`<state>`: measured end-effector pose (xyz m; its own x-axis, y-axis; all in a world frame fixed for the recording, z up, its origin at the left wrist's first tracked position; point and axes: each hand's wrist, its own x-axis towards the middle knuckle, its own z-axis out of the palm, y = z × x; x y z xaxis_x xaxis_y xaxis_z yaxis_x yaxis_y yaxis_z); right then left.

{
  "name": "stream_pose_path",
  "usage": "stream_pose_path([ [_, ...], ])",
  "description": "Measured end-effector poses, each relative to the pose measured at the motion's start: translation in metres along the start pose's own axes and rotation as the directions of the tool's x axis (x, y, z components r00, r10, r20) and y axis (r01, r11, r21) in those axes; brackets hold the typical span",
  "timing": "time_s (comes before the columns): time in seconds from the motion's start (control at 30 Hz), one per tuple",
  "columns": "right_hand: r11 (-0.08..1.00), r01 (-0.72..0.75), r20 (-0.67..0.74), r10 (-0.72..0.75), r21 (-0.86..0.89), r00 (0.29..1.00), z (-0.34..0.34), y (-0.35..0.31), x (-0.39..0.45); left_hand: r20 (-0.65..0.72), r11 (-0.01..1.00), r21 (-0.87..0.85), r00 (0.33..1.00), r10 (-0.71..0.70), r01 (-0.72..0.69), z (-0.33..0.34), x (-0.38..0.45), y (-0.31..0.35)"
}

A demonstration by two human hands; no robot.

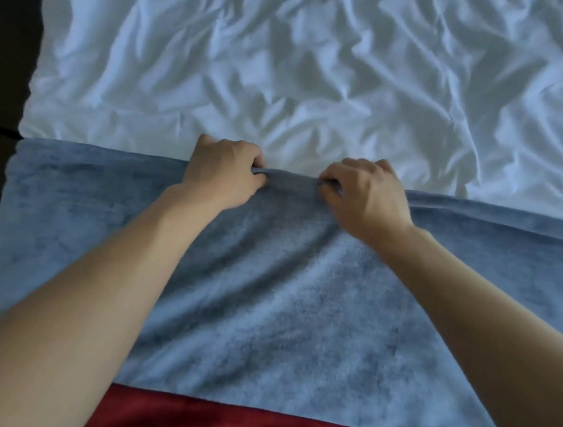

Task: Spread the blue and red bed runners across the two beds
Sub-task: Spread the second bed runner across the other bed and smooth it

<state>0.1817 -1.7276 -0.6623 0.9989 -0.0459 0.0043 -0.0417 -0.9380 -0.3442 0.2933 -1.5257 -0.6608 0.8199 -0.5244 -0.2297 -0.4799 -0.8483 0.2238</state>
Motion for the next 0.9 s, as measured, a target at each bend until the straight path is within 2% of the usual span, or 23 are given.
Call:
stream_pose_path([
  [0.17, 0.983, -0.184, -0.003, 0.184, -0.007, 0.983, 0.006, -0.007, 0.013, 0.047, 0.999, 0.03, 0.998, -0.034, 0.033, -0.015, 0.0, -0.067],
  [0.5, 0.993, -0.113, -0.041, 0.114, 0.028, 0.993, 0.066, -0.142, 0.068, 0.034, 0.991, 0.007, 0.991, 0.132, -0.132, -0.03, -0.008, -0.155],
  [0.77, 0.995, -0.099, -0.022, 0.099, -0.012, 0.995, 0.093, -0.211, 0.113, -0.019, 0.992, -0.017, 0.992, 0.122, -0.123, -0.046, -0.014, -0.249],
  [0.9, 0.99, -0.133, -0.037, 0.131, -0.044, 0.991, 0.1, -0.227, 0.128, -0.024, 0.991, -0.057, 0.992, 0.121, -0.122, -0.052, -0.008, -0.272],
])
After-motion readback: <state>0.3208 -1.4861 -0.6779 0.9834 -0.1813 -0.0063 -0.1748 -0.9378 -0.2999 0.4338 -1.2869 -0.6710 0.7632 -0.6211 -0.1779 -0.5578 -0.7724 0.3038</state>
